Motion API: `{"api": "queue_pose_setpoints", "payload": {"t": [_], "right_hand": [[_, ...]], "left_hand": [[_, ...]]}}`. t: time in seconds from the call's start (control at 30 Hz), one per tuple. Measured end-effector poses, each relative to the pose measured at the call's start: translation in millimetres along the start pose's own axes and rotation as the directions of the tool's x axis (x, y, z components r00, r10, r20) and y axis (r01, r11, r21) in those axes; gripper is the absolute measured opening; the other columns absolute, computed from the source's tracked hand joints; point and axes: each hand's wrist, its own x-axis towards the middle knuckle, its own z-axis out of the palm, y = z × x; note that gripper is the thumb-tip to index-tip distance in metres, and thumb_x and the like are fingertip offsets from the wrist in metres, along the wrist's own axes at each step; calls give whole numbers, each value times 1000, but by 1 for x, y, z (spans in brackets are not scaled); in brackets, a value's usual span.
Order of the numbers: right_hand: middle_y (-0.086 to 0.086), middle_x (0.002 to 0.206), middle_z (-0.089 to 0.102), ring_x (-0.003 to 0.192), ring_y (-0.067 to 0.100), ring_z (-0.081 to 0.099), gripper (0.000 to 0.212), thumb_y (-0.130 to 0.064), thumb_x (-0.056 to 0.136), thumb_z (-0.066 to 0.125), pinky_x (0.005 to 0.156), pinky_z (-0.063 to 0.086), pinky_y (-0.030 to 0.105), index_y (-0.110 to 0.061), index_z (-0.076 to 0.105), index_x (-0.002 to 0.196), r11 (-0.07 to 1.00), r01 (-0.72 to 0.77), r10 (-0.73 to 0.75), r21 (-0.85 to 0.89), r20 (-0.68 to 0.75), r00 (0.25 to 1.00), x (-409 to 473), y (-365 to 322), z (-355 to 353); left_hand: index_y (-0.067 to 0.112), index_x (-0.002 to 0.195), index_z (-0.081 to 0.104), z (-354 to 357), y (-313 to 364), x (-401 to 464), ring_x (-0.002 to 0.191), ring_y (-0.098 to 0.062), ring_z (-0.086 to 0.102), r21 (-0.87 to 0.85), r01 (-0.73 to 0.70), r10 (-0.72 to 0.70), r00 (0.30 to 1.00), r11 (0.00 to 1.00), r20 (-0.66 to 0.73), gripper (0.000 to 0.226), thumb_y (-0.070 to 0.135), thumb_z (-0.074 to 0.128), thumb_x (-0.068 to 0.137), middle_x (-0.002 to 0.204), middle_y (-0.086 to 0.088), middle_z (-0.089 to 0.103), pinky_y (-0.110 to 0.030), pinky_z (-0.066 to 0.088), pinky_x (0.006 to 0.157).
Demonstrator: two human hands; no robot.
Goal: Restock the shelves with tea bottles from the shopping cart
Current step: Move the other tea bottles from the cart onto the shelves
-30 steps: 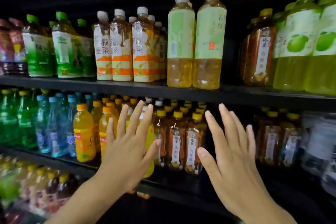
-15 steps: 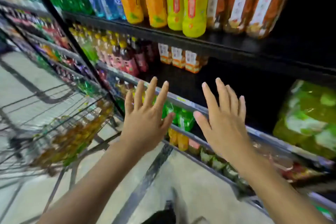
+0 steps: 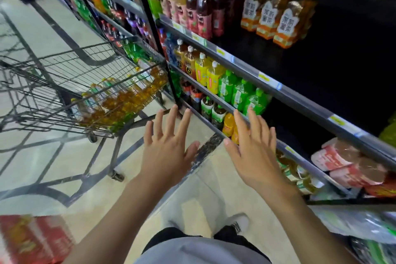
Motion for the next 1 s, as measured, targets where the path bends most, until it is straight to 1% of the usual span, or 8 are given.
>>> {"api": "queue_pose_setpoints", "payload": {"t": [0.13, 0.2, 0.27, 0.43, 0.57, 0.7, 0.77, 1.0], "right_hand": [[1, 170, -14, 156, 26, -12, 70, -56, 104, 29, 124, -6, 55, -34, -2, 162, 997, 45, -42, -60, 48, 998, 6, -61, 22], [1, 170, -14, 155, 26, -11, 71, -56, 104, 30, 125, -5, 55, -34, -1, 162, 990, 100, -96, -102, 40, 995, 12, -100, 32], [0, 170, -14, 155, 25, -10, 70, -56, 104, 31, 124, -5, 53, -34, -2, 162, 986, 130, -125, -109, 50, 991, 18, -139, 43], [-1, 171, -8, 156, 26, -6, 71, -53, 103, 37, 125, 0, 54, -34, 1, 162, 996, 89, -87, -26, 52, 995, 28, -210, 71], [0, 171, -6, 156, 26, -3, 71, -55, 102, 35, 124, -1, 53, -34, 4, 162, 986, 166, -164, -30, 77, 984, 39, -248, 89], [2, 170, -4, 155, 28, -1, 75, -53, 101, 44, 124, -1, 54, -33, 7, 162, 974, 222, -218, -48, 75, 973, 71, -284, 102], [4, 170, -4, 155, 29, 0, 77, -55, 100, 44, 124, -1, 55, -32, 6, 162, 964, 256, -249, -70, 90, 964, 92, -298, 113], [3, 169, -10, 154, 28, -6, 77, -57, 101, 39, 123, -2, 54, -32, -2, 162, 945, 319, -301, -65, 203, 932, 190, -326, 146]], "left_hand": [[32, 163, 6, -3, -71, -21, 157, -37, -3, 84, 40, -37, 999, 996, -34, 74, 66, 11, 98, 172, -4, 4, -57, 3, 124], [32, 163, 3, -5, -111, -33, 157, -36, -7, 82, 86, -83, 996, 993, -41, 70, 63, 19, 102, 172, -4, 0, -57, 2, 124], [34, 162, -2, -5, -150, -46, 157, -35, -11, 69, 148, -146, 989, 987, -34, 72, 63, 21, 101, 172, -2, -5, -56, 0, 125], [34, 162, -5, -6, -229, -70, 157, -35, -11, -12, 316, -317, 948, 949, -37, 73, 63, 22, 100, 172, -3, -6, -55, 2, 125], [33, 162, -3, -5, -269, -77, 157, -35, -9, -57, 370, -373, 925, 927, -64, 73, 62, 25, 101, 172, -4, -4, -55, 2, 125], [35, 161, -7, 2, -299, -74, 157, -34, -12, -74, 456, -459, 887, 887, -43, 73, 62, 25, 101, 171, -3, -6, -55, -1, 124], [36, 160, -10, 5, -313, -68, 156, -33, -16, -86, 498, -501, 865, 863, -22, 72, 61, 25, 102, 171, -2, -11, -54, -5, 124], [34, 160, -10, 9, -354, -11, 156, -35, -16, -56, 602, -601, 798, 796, 32, 72, 61, 24, 103, 171, -3, -12, -54, -5, 124]]}}
